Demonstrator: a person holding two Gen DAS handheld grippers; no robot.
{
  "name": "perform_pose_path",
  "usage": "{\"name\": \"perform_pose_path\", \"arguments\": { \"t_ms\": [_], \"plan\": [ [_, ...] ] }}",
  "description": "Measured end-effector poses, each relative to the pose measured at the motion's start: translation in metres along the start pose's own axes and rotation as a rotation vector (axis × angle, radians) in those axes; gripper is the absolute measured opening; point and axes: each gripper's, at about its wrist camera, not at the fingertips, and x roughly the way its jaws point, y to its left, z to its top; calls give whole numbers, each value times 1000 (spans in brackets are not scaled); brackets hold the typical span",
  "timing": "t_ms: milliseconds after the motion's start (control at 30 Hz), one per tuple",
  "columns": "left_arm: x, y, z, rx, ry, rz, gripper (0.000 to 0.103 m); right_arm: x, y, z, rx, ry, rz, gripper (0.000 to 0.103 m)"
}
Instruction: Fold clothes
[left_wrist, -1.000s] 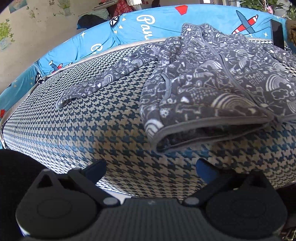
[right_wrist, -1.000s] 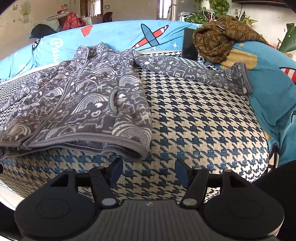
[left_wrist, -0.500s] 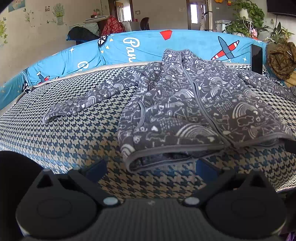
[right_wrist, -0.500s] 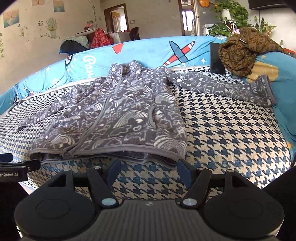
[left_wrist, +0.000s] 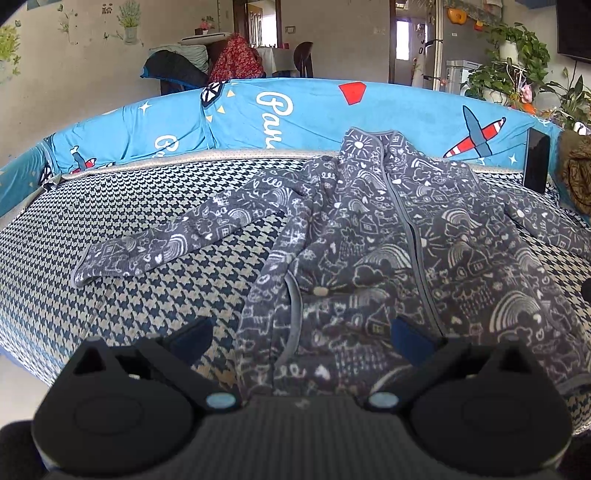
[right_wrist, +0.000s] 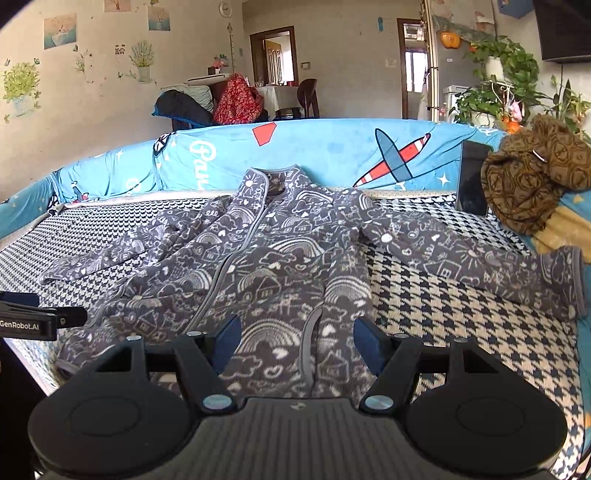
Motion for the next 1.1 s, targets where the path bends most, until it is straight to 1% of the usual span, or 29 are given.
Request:
{"name": "perform_pose_path", "arguments": {
  "t_ms": [167, 300, 500, 633, 767, 833, 967, 1100],
  "plan": [
    [32, 4, 17, -15, 18, 19, 103, 25, -7, 12, -13, 20, 1, 66],
    [55, 16, 32, -44, 48, 16, 103, 41, -10, 20, -14, 40, 5, 66],
    [86, 16, 54, -62, 70, 17, 103, 66, -17, 36, -23, 46, -10, 66],
    [108, 14, 70, -78, 88, 26, 103, 88, -38, 46, 39, 48, -55, 66],
    [129, 13, 85, -119, 97, 42, 103, 107, -66, 57, 110, 35, -134, 66],
    [138, 11, 92, -133, 95, 48, 103, 114, -81, 64, 147, 13, -174, 66],
    [156, 9, 106, -153, 96, 60, 103, 127, -104, 77, 207, -33, -222, 66],
    [177, 10, 117, -183, 108, 68, 103, 145, -123, 90, 259, -57, -248, 66]
  ]
}}
